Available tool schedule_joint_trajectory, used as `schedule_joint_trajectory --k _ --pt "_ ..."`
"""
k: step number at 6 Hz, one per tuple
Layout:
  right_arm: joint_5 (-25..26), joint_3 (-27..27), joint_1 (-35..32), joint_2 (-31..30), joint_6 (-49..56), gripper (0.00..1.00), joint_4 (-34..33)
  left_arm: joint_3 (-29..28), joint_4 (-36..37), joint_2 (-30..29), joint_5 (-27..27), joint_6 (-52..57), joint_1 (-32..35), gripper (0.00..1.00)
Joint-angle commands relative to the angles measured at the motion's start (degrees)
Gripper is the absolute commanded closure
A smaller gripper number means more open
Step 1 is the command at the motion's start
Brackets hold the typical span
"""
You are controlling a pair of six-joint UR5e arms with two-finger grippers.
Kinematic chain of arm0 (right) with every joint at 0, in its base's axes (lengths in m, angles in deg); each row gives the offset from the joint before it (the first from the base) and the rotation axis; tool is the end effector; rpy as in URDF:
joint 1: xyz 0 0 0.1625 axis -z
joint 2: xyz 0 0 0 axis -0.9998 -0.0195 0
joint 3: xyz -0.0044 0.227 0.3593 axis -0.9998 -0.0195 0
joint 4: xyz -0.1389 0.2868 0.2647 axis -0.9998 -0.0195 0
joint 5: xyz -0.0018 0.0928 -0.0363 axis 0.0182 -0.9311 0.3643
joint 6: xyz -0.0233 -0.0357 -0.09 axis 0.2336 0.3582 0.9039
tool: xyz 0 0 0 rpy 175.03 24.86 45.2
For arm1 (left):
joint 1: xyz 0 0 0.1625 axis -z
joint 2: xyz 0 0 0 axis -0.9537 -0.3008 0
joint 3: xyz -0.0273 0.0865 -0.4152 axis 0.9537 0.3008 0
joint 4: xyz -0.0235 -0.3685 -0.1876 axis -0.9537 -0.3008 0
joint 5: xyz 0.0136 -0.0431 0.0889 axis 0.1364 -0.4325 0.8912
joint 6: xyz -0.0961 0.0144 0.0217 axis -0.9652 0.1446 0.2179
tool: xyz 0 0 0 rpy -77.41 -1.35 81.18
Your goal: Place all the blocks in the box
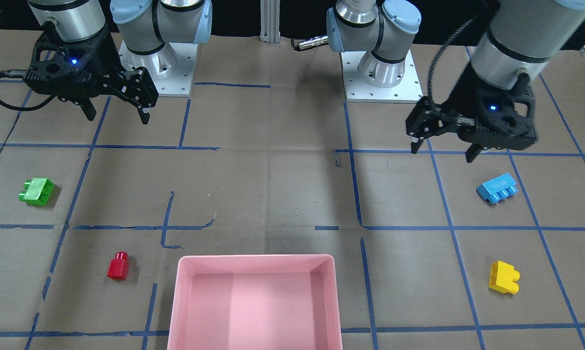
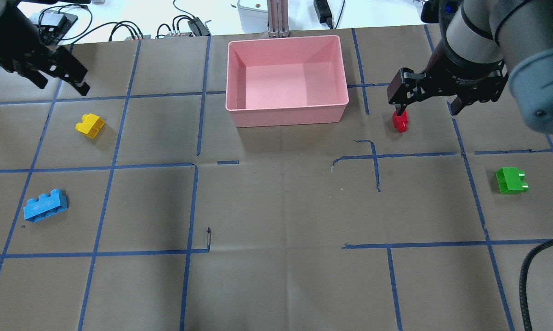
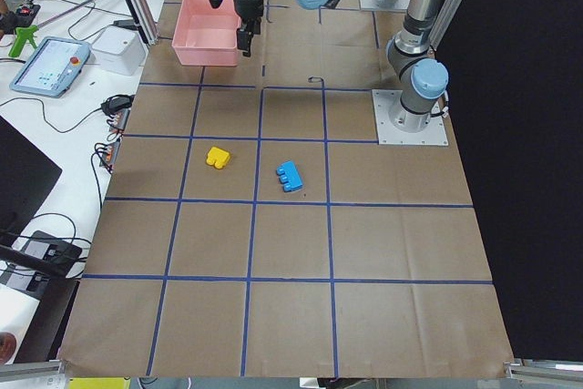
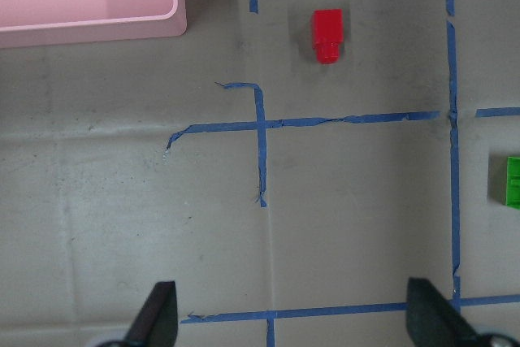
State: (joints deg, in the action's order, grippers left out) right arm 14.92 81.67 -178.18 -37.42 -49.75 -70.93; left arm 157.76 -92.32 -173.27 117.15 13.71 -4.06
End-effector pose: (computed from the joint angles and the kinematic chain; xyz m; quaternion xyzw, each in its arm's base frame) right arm 0.1259 -0.4640 0.4835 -0.0234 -0.9986 0.0465 0.0082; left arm 0.0693 -0.5454 0.4881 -0.1289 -0.9916 0.0042 0.0133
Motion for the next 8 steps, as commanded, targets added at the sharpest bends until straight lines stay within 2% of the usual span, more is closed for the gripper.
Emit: schedule_joint_trajectory --k 1,2,4,8 --pt "0.0 0.3 -0.1 -0.1 0.0 0.00 0.0 4.1 0.4 0.7 0.1 5.7 -14.7 0.00" --pt "0.1 0.5 -0.2 -0.3 0.0 0.00 0.2 6.8 0.9 0.9 0.1 5.8 -21.2 0.00" --pt "0.0 0.6 -0.3 -0.4 0.0 0.00 0.4 12.8 3.4 4.9 0.4 7.7 -23.4 0.01" --pt "0.1 0.7 -0.3 0.1 0.2 0.00 0.2 13.5 3.4 3.6 0.7 54.3 -23.0 0.01"
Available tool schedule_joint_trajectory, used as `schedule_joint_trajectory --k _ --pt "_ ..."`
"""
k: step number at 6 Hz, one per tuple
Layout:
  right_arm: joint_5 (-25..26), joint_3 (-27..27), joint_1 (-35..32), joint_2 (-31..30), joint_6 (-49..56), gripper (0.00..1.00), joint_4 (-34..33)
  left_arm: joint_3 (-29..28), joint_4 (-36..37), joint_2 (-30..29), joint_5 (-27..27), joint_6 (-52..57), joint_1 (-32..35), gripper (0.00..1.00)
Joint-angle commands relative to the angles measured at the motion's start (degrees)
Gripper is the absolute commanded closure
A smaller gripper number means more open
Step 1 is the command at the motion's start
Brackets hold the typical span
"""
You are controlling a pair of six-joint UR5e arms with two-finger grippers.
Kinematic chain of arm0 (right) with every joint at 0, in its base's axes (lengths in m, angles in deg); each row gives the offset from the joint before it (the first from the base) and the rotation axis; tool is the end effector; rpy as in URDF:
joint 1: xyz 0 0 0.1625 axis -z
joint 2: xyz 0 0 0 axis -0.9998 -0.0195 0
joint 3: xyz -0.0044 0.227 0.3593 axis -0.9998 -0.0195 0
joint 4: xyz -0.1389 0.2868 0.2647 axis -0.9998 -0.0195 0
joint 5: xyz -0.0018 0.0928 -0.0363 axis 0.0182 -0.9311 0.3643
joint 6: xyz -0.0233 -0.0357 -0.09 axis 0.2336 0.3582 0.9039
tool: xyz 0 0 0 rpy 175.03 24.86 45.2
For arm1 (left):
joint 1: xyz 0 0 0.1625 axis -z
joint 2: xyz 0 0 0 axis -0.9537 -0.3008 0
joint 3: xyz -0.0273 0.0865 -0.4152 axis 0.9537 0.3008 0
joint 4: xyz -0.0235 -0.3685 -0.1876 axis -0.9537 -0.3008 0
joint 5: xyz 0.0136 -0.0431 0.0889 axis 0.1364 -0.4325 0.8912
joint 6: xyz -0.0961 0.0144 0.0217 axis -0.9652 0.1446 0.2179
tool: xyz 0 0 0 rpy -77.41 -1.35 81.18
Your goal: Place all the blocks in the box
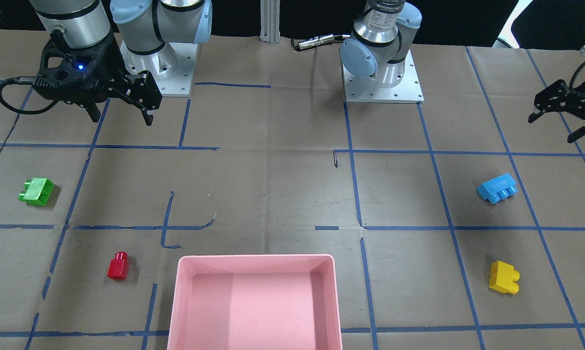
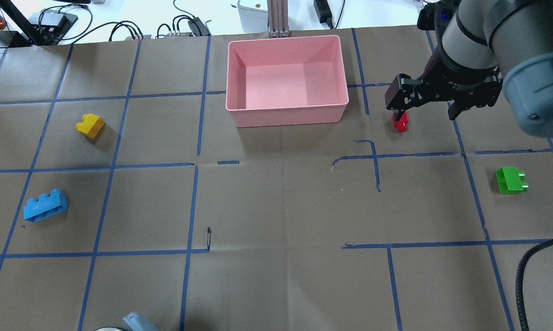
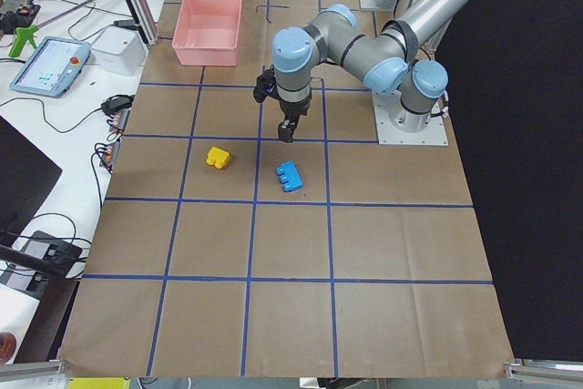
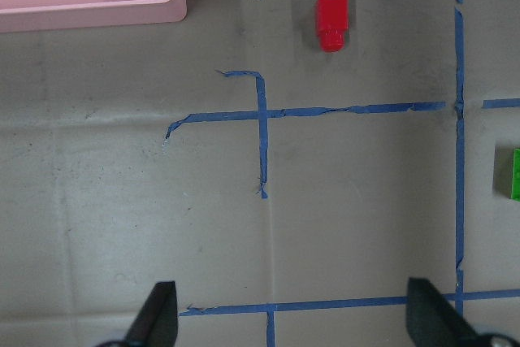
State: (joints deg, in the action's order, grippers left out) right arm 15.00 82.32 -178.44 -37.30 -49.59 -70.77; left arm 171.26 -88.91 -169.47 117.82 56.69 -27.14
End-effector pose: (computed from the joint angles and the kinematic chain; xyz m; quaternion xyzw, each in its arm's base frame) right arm 0.1278 -0.4627 0.4766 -0.0197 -0.9990 0.0384 0.0090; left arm 0.2469 -0.4419 0.4135 -0.2974 -0.9530 -0.0202 0.0546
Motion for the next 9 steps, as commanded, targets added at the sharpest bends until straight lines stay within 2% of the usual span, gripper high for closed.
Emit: schedule_joint_trajectory --k 1,2,4,5,7,8,9 --pt "-0.2 0.1 0.0 0.1 -0.2 0.00 0.0 0.1 0.6 -0.3 0.4 22.4 0.4 0.01" --pt "-0.2 0.1 -0.1 0.1 -0.6 0.00 0.0 1.8 3.5 -0.7 0.4 24.8 1.0 0.01" --pt "-0.1 1.4 -0.1 0.1 -0.8 0.00 -0.1 13.5 22.9 -1.3 0.4 28.1 1.0 0.01" --pt "-0.1 1.4 -0.1 0.0 -0.8 0.00 0.0 17.0 28.1 -1.8 0.3 29.2 1.0 0.01" --pt "-0.2 1.4 -0.2 -0.1 -0.9 0.00 -0.1 18.7 33.2 -7.5 -0.2 30.1 0.8 0.01" --pt "0.0 1.4 0.7 0.2 2.0 0.00 -0.6 20.1 37.9 -10.1 -0.1 31.0 0.6 0.01" --pt "0.9 1.4 4.6 0.1 14.6 0.00 -2.3 23.4 42.7 -10.8 -0.2 31.0 0.6 0.01"
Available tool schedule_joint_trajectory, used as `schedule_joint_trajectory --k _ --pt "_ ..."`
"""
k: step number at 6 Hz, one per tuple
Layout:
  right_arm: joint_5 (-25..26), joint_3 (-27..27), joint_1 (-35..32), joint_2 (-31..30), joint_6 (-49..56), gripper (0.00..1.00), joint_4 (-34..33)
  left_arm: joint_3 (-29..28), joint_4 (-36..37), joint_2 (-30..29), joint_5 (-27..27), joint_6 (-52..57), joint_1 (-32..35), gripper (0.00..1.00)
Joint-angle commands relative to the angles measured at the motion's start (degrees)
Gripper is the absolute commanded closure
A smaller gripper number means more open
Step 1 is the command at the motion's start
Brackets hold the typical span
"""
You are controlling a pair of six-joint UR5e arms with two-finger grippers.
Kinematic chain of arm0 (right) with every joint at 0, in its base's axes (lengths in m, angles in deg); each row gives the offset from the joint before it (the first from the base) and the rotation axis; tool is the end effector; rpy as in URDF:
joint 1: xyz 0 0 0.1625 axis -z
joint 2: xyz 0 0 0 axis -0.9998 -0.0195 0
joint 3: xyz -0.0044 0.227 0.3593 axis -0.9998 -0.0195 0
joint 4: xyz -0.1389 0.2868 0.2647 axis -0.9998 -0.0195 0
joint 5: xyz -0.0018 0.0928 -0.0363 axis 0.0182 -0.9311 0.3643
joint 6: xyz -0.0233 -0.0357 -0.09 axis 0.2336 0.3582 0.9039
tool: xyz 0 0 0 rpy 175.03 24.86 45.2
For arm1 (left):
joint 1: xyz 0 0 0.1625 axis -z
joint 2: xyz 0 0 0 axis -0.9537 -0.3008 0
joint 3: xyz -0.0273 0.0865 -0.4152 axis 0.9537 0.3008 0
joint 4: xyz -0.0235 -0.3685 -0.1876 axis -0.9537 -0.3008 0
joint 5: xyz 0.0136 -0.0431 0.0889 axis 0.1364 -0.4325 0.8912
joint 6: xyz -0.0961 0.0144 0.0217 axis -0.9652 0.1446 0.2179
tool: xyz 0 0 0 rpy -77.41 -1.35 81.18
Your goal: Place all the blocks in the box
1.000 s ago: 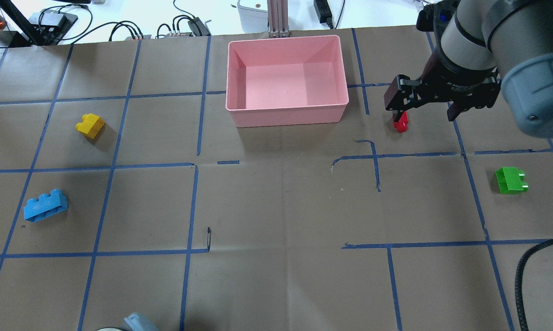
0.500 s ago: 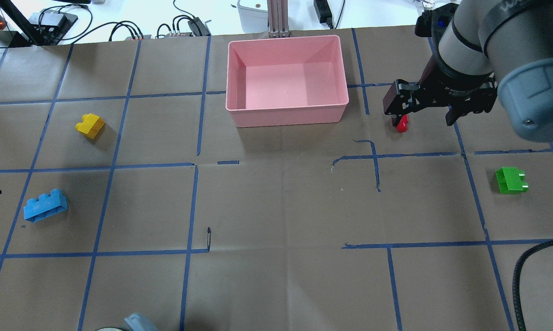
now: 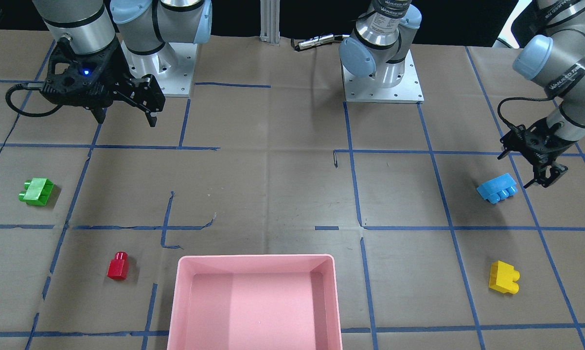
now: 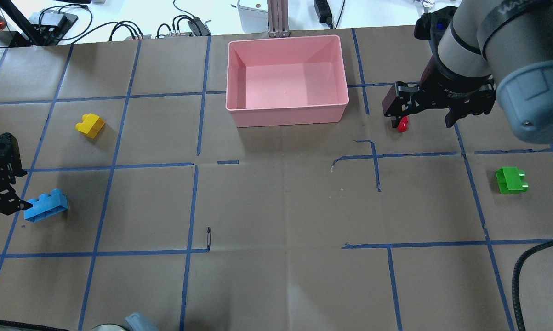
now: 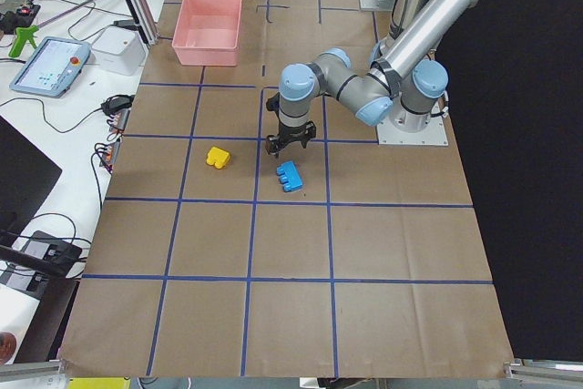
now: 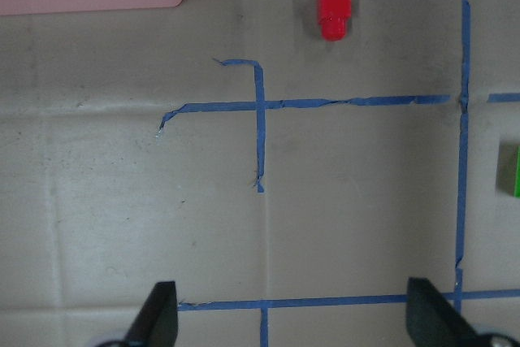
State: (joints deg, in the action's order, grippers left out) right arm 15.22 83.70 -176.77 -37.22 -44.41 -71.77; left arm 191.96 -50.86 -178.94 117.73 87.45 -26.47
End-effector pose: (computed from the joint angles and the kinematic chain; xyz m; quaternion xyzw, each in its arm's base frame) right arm 0.1139 -0.4655 0.4658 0.0109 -0.9993 0.0337 0.0130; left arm 0.2414 -0.4446 0.2327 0.5457 0.8379 -0.0109 0.0089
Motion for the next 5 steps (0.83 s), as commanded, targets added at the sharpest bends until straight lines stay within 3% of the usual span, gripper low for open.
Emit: schedule_joint_trajectory --k 1,2,3,4,5 --pt "-0.2 0.6 13.1 0.1 18.6 0.00 -1.3 4.2 8.0 -1.4 -0.1 1.2 -0.1 0.01" --pt "-0.5 3.1 22.6 0.1 25.3 0.00 -1.6 4.3 8.3 -1.7 -0.1 2.8 -0.1 0.01" --pt "-0.4 6.5 27.4 2.0 28.3 0.01 -7.8 4.3 11.2 -3.3 0.1 3.9 -0.1 0.02" --pt "-0.3 9.6 31.1 7.1 29.5 0.01 -18.2 4.3 13.4 -5.5 0.1 4.5 -0.1 0.02" --pt "-0.5 10.1 34.6 12.7 29.2 0.04 -20.0 4.7 14.9 -6.5 0.0 4.8 -0.1 0.02"
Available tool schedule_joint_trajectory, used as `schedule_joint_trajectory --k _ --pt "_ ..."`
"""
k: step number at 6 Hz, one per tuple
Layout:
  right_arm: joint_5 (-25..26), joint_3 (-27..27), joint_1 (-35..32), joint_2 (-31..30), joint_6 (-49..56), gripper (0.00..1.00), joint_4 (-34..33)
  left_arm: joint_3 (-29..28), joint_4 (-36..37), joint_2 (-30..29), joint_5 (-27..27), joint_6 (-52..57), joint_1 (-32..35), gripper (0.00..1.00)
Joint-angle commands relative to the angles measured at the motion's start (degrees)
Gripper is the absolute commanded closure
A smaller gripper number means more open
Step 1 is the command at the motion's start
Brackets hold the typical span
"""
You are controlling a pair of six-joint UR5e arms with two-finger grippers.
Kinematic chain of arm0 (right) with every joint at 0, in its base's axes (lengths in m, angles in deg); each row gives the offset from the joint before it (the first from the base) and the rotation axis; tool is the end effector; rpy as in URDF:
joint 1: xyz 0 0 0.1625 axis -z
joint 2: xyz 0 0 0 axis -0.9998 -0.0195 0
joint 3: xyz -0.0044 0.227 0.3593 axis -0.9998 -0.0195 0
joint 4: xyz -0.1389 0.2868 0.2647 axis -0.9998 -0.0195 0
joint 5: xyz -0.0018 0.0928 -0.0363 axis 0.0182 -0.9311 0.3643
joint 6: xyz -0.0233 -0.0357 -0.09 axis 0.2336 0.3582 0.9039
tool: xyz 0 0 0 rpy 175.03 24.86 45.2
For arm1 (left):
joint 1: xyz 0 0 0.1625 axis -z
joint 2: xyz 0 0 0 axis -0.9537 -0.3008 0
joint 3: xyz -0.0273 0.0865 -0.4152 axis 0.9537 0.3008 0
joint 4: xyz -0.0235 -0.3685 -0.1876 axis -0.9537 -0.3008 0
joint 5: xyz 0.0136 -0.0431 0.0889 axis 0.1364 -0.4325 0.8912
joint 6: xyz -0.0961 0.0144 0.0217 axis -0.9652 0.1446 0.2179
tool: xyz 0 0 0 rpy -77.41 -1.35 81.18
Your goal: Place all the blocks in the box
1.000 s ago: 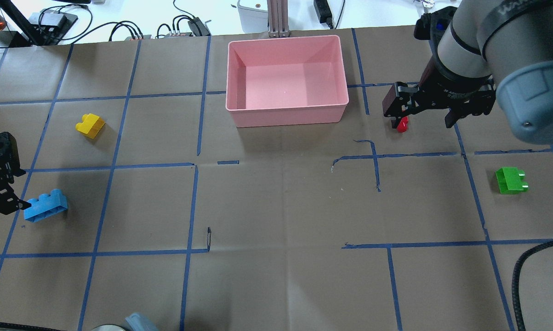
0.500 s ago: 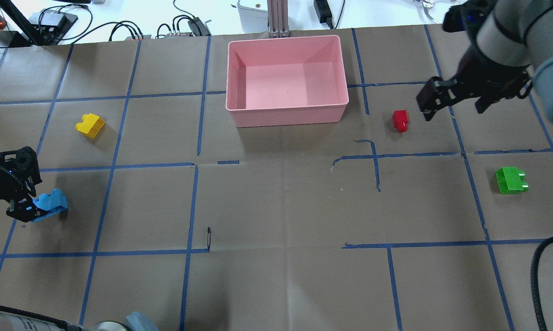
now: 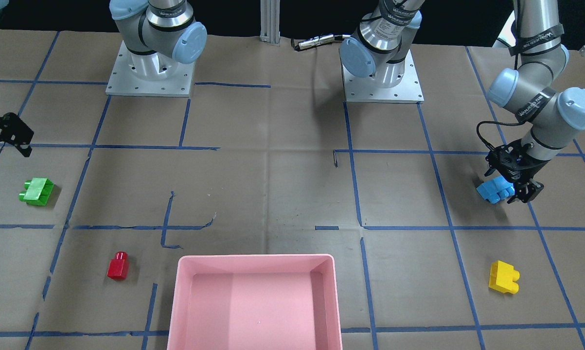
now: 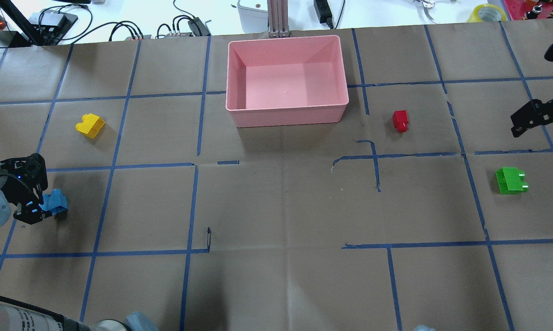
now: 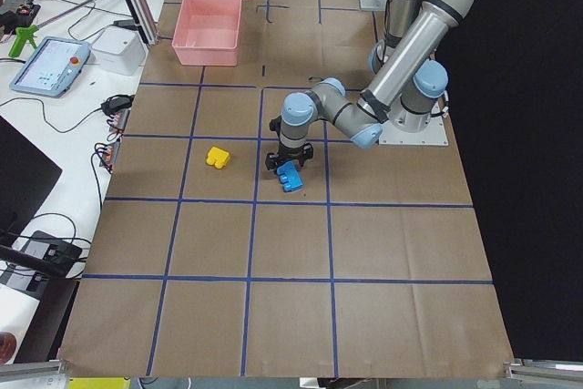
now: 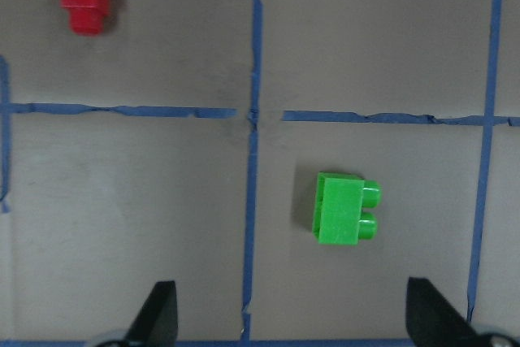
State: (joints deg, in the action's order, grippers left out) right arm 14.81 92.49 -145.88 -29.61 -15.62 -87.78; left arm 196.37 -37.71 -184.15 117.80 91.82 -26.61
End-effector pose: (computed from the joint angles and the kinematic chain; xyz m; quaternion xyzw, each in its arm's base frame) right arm -0.1580 -0.4852 0.3569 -0.0073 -0.9995 0.0218 0.0232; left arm 0.2408 -0.4421 0.1828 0.5760 0.8163 -0.0156 0.0397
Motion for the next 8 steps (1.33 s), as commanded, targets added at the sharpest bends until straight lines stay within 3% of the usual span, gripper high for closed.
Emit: schedule_joint_trajectory --k 1,2,3,5,7,8 --pt "-0.4 1.3 5.1 9.9 0.8 0.03 -5.6 1.7 2.5 -1.3 -0.1 0.6 -0.1 0.02" --pt "-0.4 2.2 5.1 11.8 0.8 0.08 -13.7 2.0 2.8 -1.3 -0.1 0.6 -0.3 0.03" --pt "-0.3 4.1 5.1 12.4 0.3 0.08 -14.9 1.9 2.8 -1.4 -0.1 0.7 -0.4 0.07" --pt "-0.3 7.2 5.1 12.5 0.4 0.07 -15.0 1.6 3.7 -1.2 0.3 1.1 -0.4 0.35" --pt "0.0 10.3 5.1 12.4 0.9 0.07 -15.5 1.5 5.1 -1.0 2.5 0.2 -0.4 0.73" --pt "0.3 10.2 5.1 12.5 1.0 0.07 -15.7 1.1 5.2 0.2 2.7 -2.9 -0.3 0.84"
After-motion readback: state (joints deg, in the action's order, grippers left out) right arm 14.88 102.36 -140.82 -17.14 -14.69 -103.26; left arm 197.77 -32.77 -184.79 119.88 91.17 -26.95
